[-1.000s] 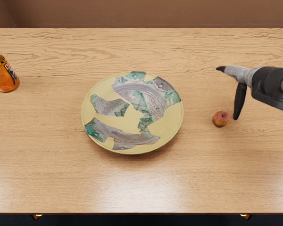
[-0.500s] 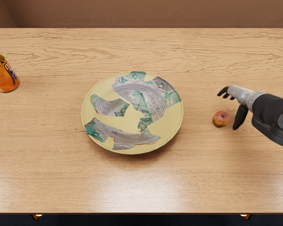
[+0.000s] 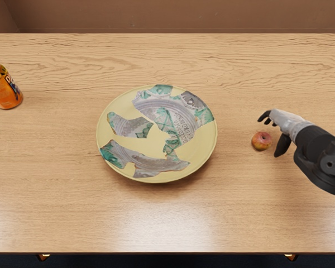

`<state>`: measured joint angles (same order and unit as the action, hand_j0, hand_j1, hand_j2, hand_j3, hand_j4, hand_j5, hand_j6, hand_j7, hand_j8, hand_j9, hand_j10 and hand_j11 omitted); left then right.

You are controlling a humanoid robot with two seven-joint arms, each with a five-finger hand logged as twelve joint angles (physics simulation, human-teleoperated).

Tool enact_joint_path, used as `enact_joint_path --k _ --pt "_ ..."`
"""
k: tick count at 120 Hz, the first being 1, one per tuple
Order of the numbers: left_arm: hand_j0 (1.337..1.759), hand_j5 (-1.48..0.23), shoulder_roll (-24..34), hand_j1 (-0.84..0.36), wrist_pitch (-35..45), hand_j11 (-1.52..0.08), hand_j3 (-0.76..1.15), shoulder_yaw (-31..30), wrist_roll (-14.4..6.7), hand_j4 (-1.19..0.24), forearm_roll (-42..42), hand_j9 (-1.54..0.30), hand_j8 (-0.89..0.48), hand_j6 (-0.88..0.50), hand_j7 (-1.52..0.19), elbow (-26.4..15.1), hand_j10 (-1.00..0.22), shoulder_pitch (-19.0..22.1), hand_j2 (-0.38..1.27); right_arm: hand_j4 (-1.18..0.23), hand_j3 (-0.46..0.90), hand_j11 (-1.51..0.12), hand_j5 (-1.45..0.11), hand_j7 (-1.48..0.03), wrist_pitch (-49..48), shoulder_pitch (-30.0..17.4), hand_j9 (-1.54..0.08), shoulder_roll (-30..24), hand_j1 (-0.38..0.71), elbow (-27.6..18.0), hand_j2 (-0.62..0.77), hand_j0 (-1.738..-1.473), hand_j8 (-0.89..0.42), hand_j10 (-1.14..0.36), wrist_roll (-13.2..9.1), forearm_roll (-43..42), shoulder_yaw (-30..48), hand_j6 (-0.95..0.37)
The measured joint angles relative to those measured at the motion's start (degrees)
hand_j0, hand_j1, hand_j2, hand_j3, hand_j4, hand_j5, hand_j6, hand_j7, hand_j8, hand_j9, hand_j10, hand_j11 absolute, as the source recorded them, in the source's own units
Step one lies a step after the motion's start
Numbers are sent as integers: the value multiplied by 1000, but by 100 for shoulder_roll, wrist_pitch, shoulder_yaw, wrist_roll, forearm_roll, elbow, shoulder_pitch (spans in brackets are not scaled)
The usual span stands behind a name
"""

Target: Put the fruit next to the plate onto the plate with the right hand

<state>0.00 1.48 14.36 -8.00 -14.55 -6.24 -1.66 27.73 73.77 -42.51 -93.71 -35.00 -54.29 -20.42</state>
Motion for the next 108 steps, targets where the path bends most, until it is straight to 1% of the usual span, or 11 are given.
enact_joint_path --k 16,36,58,108 --pt "1658 0 0 349 0 0 0 0 0 0 0 0 -1 -1 0 0 0 -1 0 -314 0 -405 -406 -405 40 -87 -405 26 23 78 -59 -1658 -315 -314 0 -56 6 -316" --pt "1658 0 0 349 0 0 0 -1 0 -1 -1 0 -1 -1 0 0 0 12 0 -318 0 -411 -411 -410 159 -135 -411 187 28 119 -60 -1658 -319 -318 0 -88 9 -320" --pt "1658 0 0 349 1 0 0 -3 0 0 -3 0 0 -1 0 0 0 10 0 -374 0 -484 -484 -484 197 -182 -484 308 96 197 -71 -1658 -375 -374 0 -94 4 -376" --pt "1658 0 0 349 0 0 0 -3 0 0 0 0 -1 -1 0 0 0 17 0 -464 0 -602 -602 -601 207 -261 -602 500 204 316 -89 -1658 -465 -464 0 -96 -3 -465"
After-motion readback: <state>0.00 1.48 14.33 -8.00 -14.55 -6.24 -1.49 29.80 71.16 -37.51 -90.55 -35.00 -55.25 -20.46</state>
